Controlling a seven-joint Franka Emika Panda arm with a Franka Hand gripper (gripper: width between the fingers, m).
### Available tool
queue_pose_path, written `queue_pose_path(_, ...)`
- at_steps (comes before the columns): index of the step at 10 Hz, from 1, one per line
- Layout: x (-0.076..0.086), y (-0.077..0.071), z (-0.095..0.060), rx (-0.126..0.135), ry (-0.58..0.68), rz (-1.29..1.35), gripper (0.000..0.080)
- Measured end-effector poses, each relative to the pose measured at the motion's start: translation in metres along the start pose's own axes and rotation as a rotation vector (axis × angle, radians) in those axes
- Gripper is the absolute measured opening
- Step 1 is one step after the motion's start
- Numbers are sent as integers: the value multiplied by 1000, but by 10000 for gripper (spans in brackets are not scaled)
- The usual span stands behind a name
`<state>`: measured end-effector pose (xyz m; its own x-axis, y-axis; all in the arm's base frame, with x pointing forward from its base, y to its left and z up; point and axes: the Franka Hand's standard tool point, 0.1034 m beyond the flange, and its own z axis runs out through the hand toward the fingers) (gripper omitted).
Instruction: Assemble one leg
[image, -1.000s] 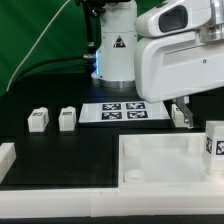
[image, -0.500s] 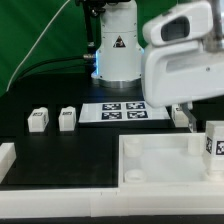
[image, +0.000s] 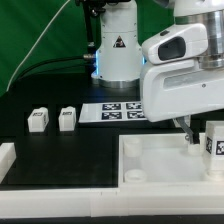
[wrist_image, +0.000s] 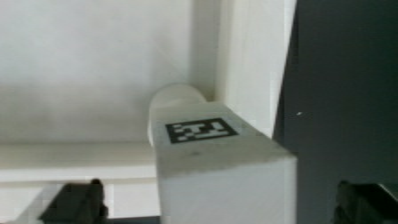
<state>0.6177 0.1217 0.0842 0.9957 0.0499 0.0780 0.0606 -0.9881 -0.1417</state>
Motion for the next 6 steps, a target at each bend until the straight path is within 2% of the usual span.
queue_pose_path(3, 2, 1, -1, 0, 4, -4, 620)
queue_pose_path(4, 2, 2, -1, -1, 4, -9, 442)
queue_pose_path(5, 3, 5, -2, -2, 5, -19, 304)
queue_pose_path(6, 3, 9, -2, -4, 6, -25, 304)
